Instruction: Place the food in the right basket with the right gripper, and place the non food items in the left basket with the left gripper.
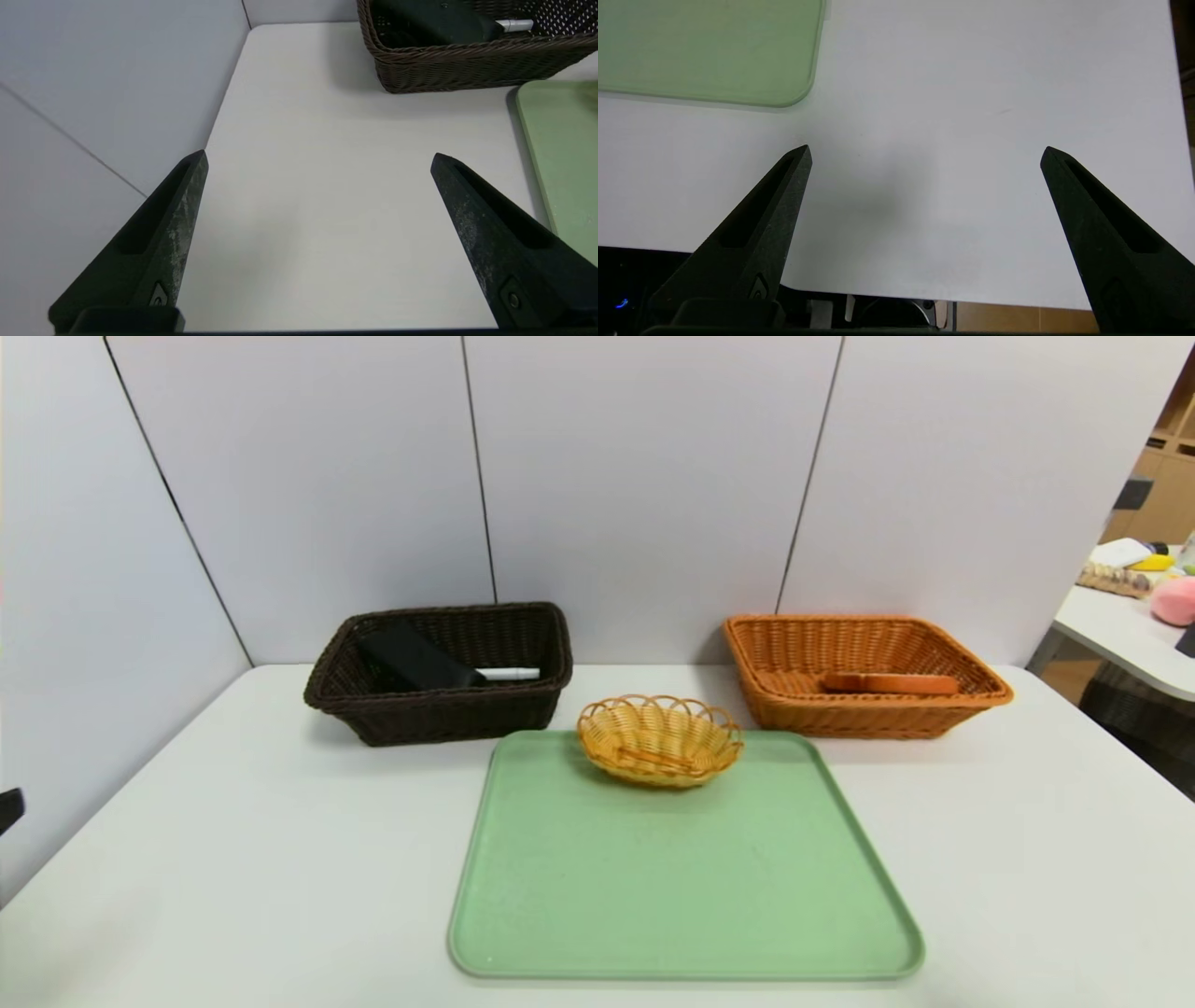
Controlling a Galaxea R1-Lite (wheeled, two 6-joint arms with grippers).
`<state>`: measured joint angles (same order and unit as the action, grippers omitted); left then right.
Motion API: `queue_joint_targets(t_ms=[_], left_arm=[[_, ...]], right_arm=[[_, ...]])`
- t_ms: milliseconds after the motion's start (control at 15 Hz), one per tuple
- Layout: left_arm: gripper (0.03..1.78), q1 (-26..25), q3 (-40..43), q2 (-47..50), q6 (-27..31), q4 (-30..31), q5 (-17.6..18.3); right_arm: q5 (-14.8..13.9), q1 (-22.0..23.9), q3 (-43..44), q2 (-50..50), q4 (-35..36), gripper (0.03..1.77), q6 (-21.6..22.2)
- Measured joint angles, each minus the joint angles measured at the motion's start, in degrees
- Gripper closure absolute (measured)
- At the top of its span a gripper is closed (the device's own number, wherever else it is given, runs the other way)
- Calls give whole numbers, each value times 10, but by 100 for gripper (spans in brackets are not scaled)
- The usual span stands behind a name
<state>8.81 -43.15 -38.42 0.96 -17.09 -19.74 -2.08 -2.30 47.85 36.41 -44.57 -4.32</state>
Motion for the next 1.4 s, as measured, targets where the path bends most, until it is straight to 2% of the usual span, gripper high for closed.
queue_joint_targets(t_ms=[200,400,733,933,1000,1333,1400], left_arm=[[12,-8,44,81,1,0,-18],[12,-10,98,156,7,0,-21],[12,-10,161,218,11,47,-15],[12,-10,209,225,13,125,-8],[12,-10,217,226,19,146,-27],[12,-11,223,227,29,196,-172],[12,-17,223,227,28,206,-184]], right_arm=[[-17,5,-41,-126,3,10,0],[-17,13,-95,-230,40,10,-1],[0,19,-204,-343,219,10,-25],[5,20,-254,-360,326,10,-26],[7,20,-264,-362,338,10,-25],[24,20,-286,-365,335,10,-23],[25,20,-287,-365,335,10,-22]])
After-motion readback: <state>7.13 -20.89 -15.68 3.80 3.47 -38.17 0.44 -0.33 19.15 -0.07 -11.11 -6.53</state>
